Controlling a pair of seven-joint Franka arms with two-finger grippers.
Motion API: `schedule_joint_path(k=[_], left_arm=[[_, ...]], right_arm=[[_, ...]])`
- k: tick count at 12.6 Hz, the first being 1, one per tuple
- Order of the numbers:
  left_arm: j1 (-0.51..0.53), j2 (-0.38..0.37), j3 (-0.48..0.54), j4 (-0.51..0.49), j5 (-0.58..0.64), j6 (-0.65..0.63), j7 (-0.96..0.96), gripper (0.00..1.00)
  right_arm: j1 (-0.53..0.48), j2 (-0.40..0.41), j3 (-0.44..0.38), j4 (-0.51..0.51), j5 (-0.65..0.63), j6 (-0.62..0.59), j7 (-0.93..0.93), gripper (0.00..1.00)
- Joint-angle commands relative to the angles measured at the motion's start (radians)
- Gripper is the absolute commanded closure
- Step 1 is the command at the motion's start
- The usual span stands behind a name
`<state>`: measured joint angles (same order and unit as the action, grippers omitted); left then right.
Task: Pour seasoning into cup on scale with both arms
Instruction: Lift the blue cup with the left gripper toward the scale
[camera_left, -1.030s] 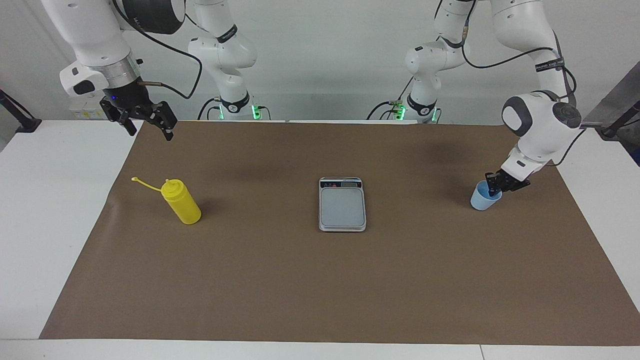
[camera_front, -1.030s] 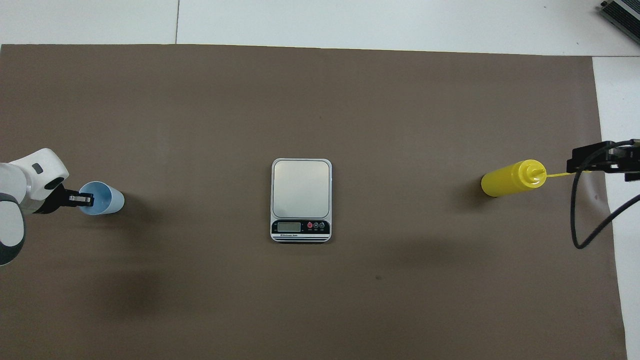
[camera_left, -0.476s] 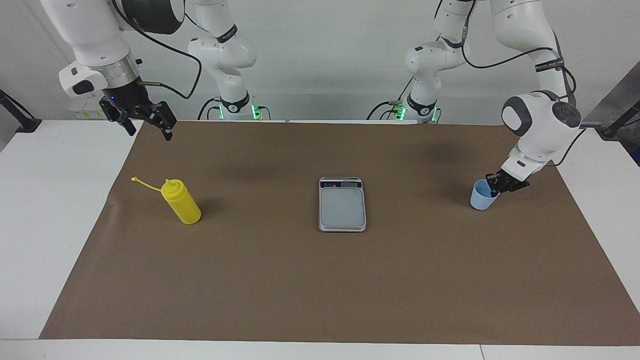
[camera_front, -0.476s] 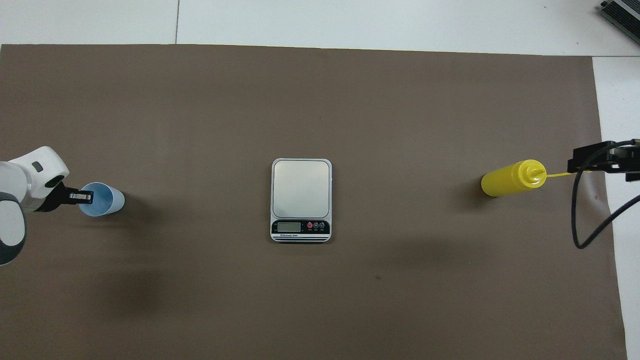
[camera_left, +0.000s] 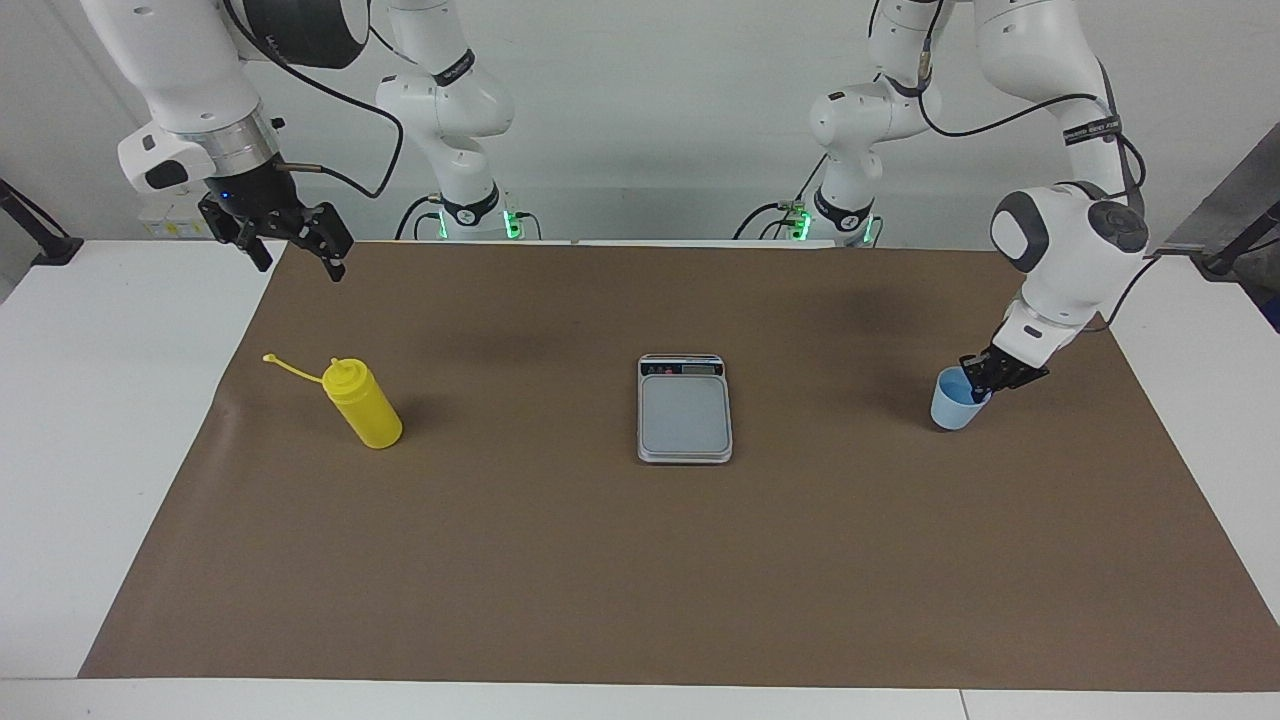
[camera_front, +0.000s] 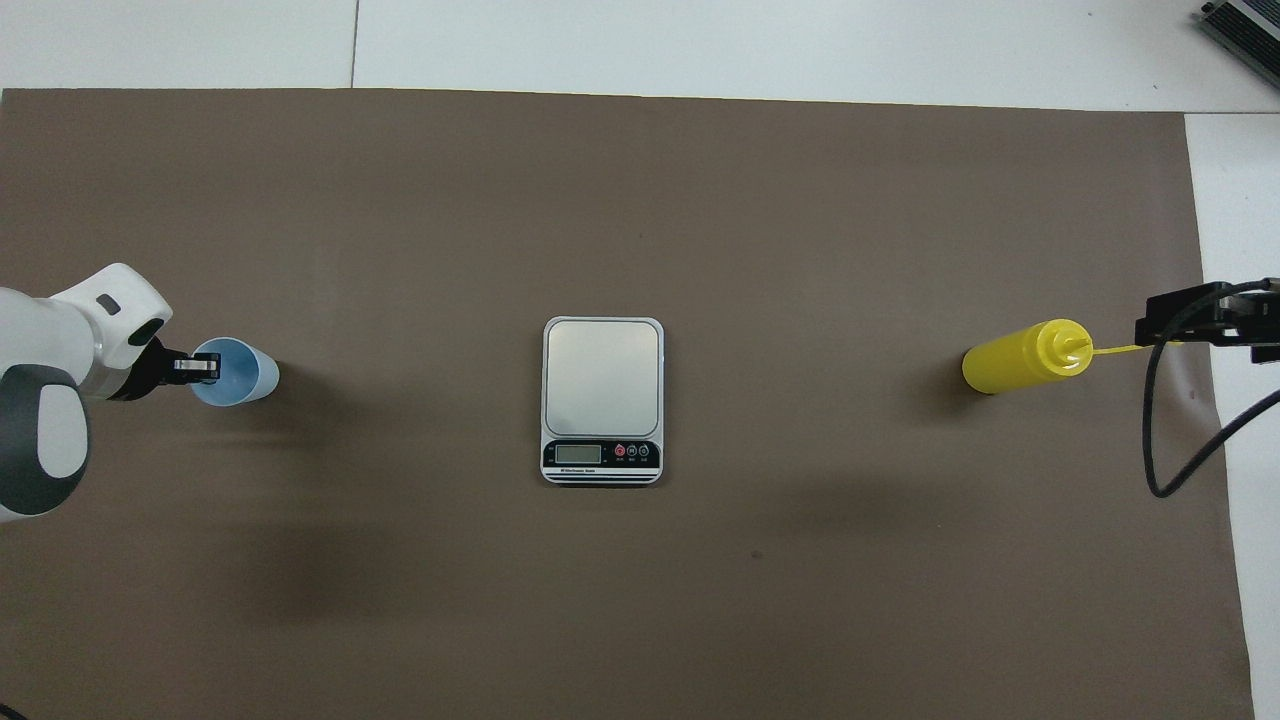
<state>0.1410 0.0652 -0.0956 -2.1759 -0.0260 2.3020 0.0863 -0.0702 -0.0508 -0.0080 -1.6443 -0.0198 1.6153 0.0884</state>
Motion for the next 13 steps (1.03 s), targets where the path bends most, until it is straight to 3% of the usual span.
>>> schedule_joint_path(k=[1, 13], left_arm=[[-0.082, 0.027, 0.011, 0.041, -0.009, -0.006, -0.126, 0.95], [-0.444, 0.051, 0.01, 0.105, -0.011, 0.011, -0.719, 0.95]], right_arm=[[-0.01, 0.003, 0.003, 0.009, 0.014, -0.015, 0.008, 0.0], [-0.008, 0.003, 0.003, 0.009, 0.014, -0.015, 0.007, 0.0]])
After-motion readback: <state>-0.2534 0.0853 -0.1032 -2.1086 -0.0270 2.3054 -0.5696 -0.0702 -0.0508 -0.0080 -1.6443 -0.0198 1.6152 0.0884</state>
